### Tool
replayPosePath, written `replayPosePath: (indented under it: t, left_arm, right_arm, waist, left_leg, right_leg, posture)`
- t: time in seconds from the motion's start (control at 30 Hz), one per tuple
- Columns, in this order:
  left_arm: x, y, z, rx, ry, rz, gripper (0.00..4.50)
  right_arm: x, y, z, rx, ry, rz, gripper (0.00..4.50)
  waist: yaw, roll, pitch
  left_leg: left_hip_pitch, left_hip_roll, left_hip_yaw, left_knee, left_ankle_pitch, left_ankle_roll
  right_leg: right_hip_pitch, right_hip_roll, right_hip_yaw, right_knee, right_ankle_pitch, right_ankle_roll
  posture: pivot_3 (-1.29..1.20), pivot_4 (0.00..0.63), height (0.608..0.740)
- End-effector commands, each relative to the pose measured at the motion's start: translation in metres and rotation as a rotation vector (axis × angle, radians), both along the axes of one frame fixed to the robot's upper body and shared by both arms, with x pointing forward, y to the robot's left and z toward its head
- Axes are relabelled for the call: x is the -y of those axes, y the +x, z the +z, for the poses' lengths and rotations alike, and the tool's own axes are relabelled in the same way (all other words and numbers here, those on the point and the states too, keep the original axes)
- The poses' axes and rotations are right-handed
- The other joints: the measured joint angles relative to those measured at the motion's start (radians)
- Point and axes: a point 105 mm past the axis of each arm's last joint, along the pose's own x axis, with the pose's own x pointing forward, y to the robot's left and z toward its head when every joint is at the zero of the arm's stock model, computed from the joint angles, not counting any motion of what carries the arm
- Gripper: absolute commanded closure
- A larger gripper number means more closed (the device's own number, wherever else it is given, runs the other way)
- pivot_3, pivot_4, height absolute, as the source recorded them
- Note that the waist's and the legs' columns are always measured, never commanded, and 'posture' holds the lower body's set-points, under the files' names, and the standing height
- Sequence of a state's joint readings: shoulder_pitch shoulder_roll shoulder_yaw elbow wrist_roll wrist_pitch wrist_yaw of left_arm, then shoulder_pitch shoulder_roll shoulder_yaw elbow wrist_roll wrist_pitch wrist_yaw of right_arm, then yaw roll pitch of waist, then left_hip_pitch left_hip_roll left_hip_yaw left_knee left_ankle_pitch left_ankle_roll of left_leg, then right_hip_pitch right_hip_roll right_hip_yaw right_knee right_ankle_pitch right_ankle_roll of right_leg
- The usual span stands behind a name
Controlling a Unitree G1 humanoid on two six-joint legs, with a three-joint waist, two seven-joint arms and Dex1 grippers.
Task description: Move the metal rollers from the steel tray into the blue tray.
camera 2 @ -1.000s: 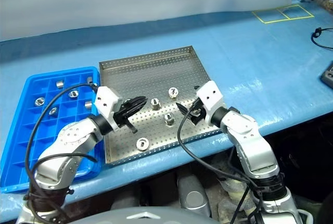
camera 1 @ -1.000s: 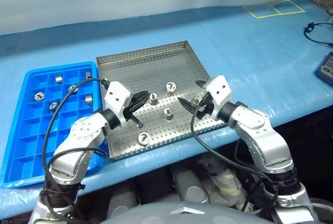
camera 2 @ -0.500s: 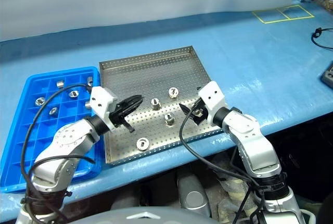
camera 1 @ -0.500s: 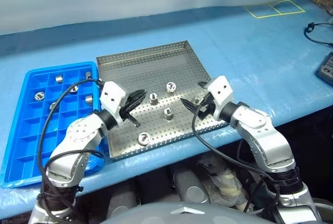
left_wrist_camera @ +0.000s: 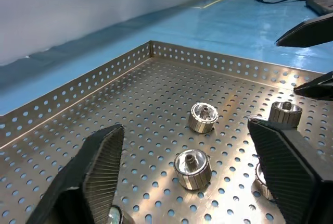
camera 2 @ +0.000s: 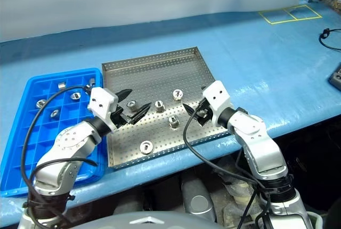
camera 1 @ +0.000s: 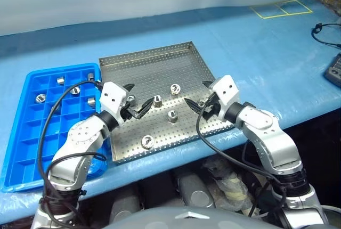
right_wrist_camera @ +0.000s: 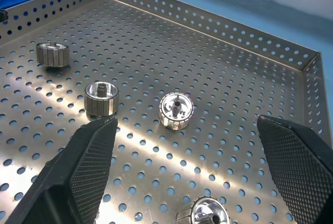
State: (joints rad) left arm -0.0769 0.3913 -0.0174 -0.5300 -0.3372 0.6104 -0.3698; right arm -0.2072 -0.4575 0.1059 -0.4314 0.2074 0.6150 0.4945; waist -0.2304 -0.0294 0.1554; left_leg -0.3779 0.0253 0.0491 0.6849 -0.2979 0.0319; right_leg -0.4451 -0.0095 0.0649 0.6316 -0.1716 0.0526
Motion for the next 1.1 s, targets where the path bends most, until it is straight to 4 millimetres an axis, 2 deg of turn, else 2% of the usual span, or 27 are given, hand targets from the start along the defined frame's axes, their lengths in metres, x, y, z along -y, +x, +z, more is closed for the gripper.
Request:
replayPosePath:
  t: [0.03, 0.2, 0.43, 0.67, 1.1]
  left_arm:
    - [-0.004, 0.006, 0.016, -0.019, -0.087, 0.057, 0.37]
    - [-0.010, 0.013, 0.005, -0.115, -0.030, 0.146, 0.37]
    - [-0.019, 0.012, -0.018, -0.243, 0.110, 0.245, 0.37]
    - [-0.024, 0.011, -0.041, -0.380, 0.100, 0.324, 0.37]
    - [-0.026, 0.033, -0.051, -0.410, 0.067, 0.405, 0.37]
  right_arm:
    - [-0.005, 0.000, 0.020, 0.073, 0.065, 0.007, 0.00]
    - [-0.006, 0.000, 0.025, 0.086, 0.095, 0.000, 0.00]
    - [-0.002, 0.001, 0.031, 0.103, 0.112, -0.033, 0.00]
    - [-0.001, 0.002, 0.033, 0.108, 0.121, -0.045, 0.00]
    - [-0.002, 0.001, 0.035, 0.115, 0.125, -0.046, 0.00]
  waist:
    - [0.000, 0.000, 0.000]
    - [0.000, 0.000, 0.000]
    - [-0.001, 0.000, 0.000]
    - [0.000, 0.000, 0.000]
    - [0.001, 0.000, 0.000]
  left_leg:
    - [0.000, 0.000, 0.000, 0.000, 0.000, 0.000]
    - [0.000, 0.000, 0.000, 0.000, 0.000, 0.000]
    - [0.000, 0.000, -0.001, 0.000, 0.000, 0.000]
    - [0.000, 0.000, -0.001, 0.000, 0.000, 0.000]
    - [0.000, -0.001, -0.001, 0.000, 0.000, 0.000]
  right_leg:
    - [0.000, 0.000, 0.000, 0.000, 0.000, 0.000]
    - [0.000, 0.000, 0.000, 0.000, 0.001, 0.000]
    - [0.000, 0.000, 0.000, 0.000, 0.001, -0.001]
    - [0.000, 0.000, 0.000, 0.000, 0.002, -0.002]
    - [0.000, 0.000, 0.000, 0.000, 0.003, -0.003]
  posture:
    - [-0.22, 0.150, 0.740]
    - [-0.23, 0.150, 0.740]
    - [-0.23, 0.150, 0.740]
    - [-0.23, 0.150, 0.740]
    - [-0.24, 0.150, 0.740]
